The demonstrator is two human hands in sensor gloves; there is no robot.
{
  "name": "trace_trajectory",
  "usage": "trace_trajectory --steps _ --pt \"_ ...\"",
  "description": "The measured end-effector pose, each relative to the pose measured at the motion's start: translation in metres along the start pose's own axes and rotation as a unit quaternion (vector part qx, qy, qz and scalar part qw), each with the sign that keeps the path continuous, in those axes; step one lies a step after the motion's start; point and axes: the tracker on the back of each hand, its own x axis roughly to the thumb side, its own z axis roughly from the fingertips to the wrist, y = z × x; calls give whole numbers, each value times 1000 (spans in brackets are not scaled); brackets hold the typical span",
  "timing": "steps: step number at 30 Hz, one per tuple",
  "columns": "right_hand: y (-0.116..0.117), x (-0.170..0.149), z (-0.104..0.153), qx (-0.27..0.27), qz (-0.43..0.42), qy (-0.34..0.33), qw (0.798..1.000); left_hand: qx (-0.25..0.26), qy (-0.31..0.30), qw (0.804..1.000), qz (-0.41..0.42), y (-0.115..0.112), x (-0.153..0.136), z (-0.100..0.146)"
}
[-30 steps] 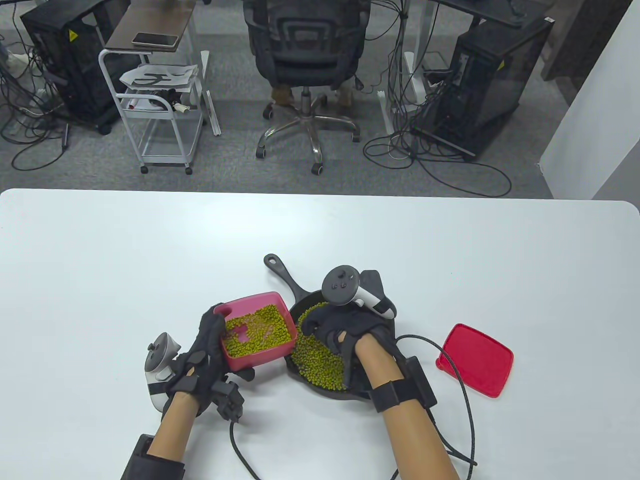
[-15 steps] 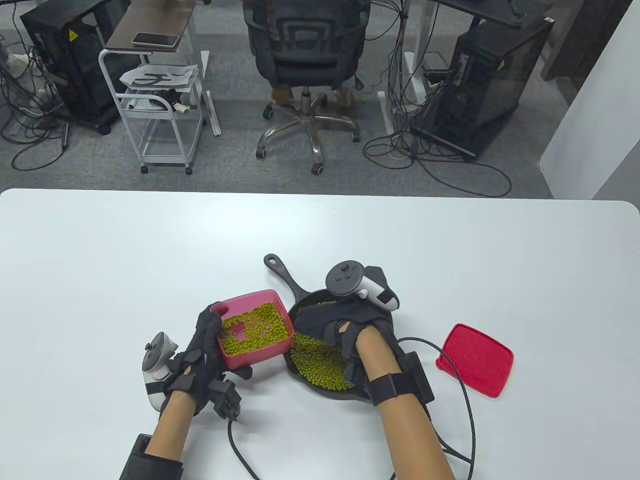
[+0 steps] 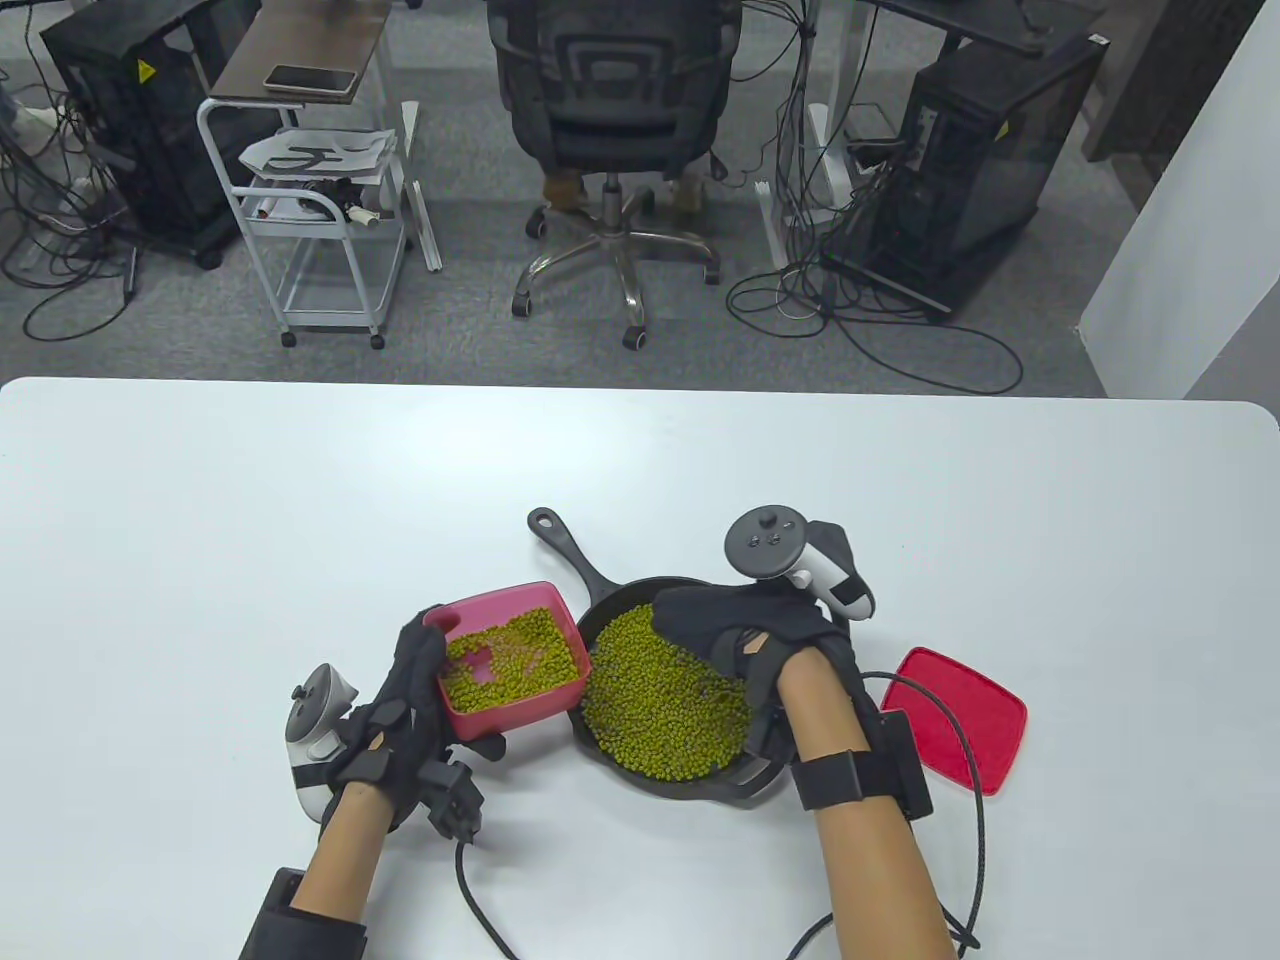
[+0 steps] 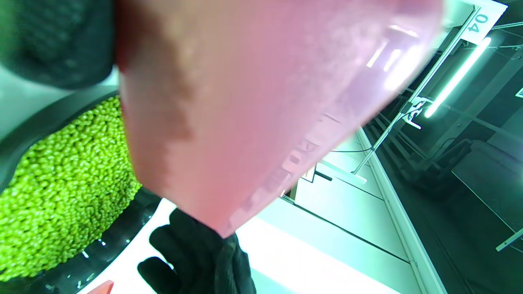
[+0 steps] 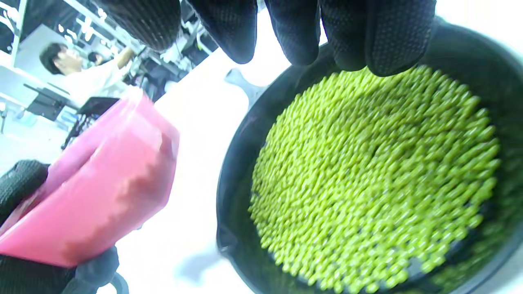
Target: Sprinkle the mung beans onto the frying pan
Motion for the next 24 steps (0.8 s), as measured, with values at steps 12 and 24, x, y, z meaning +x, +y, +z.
trace_trajectory --steps 12,24 --pt "-40 -102 52 -116 158 167 966 -3 7 1000 -5 -1 -1 -1" --pt "-4 -198 67 -6 151 259 954 -6 12 1000 -12 -2 -3 -2"
